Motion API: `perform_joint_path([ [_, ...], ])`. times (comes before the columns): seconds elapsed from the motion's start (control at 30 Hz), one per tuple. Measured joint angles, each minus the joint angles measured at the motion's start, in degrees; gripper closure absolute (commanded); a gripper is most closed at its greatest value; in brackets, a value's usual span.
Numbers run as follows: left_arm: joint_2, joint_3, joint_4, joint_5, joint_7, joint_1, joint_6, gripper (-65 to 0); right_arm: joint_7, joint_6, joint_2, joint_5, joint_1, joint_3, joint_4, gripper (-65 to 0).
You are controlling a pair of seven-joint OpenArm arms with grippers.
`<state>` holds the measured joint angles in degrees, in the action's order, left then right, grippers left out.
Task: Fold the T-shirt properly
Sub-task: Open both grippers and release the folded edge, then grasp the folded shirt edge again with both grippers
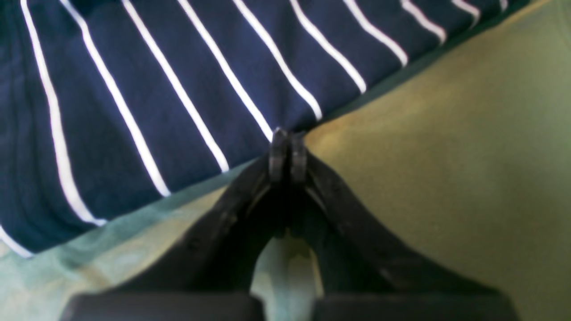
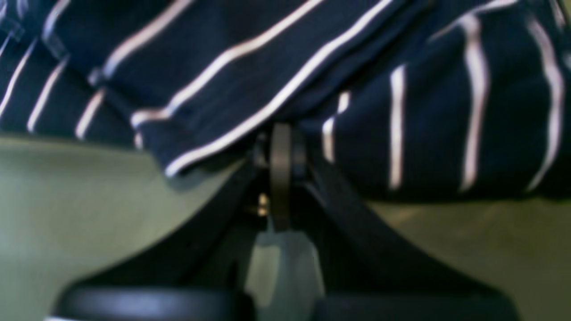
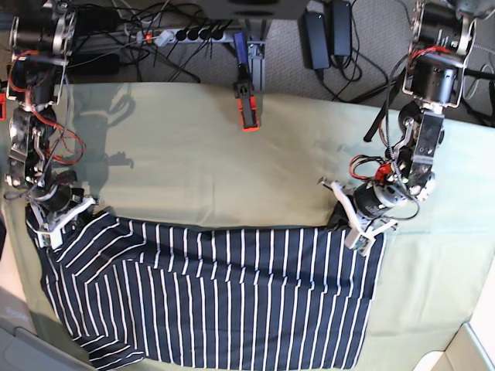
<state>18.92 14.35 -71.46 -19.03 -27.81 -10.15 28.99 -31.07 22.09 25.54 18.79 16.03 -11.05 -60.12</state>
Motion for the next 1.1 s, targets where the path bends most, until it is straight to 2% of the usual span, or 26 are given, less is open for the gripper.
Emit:
perform_joint_path([
  [0.2, 0.3, 0.1, 0.0, 0.0, -0.1, -3.0, 0.0, -0.6, 0.4, 0.0, 0.2, 0.2, 4.8, 0.0, 1.2, 0.0],
  [0.3, 1.8, 0.1, 0.0, -0.2, -0.1, -3.2, 0.0, -11.3, 0.3, 0.0, 0.7, 0.1, 5.3, 0.0, 1.2, 0.0],
  [0.33, 2.4, 0.1, 0.0, -0.6, -0.5, -3.2, 0.0, -13.7, 0.3, 0.0, 1.0, 0.1, 5.2, 0.0, 1.2, -2.3],
  [0.4, 3.8, 0.1, 0.0, -3.8, -2.5, -3.2, -0.1, -15.4, -0.4, 0.0, 1.7, 0.2, 5.2, 0.0, 1.2, -12.5],
  [0.5, 5.1, -0.5, -0.9, -7.1, -9.4, -3.1, -2.0, -15.4, -6.2, 0.0, 2.9, 5.7, 5.1, -0.7, 0.3, -23.0],
  [0.63, 4.7, -7.5, -3.2, -13.5, -10.4, -0.4, -2.8, -20.2, -12.9, 0.0, 4.0, 14.1, 2.9, -8.7, -2.9, -24.3],
  [0.73, 4.9, -14.3, -4.5, -19.3, -11.1, 1.7, -2.1, -23.7, -14.1, 0.0, 4.2, 17.1, 0.7, -16.9, -4.3, -24.3],
  [0.87, 4.9, -21.2, -4.7, -23.8, -11.6, 3.1, -1.6, -24.1, -14.7, 0.1, 3.9, 19.8, -2.9, -25.9, -4.3, -24.3],
  [0.97, 4.8, -23.3, -4.8, -25.5, -12.5, 4.0, -1.6, -24.1, -15.1, 0.0, 3.8, 20.7, -5.9, -30.7, -4.2, -24.3],
  [1.1, 4.5, -23.4, -4.8, -26.6, -12.6, 3.8, -1.6, -24.1, -14.8, 0.0, 2.7, 21.6, -7.3, -33.0, -4.2, -24.3],
])
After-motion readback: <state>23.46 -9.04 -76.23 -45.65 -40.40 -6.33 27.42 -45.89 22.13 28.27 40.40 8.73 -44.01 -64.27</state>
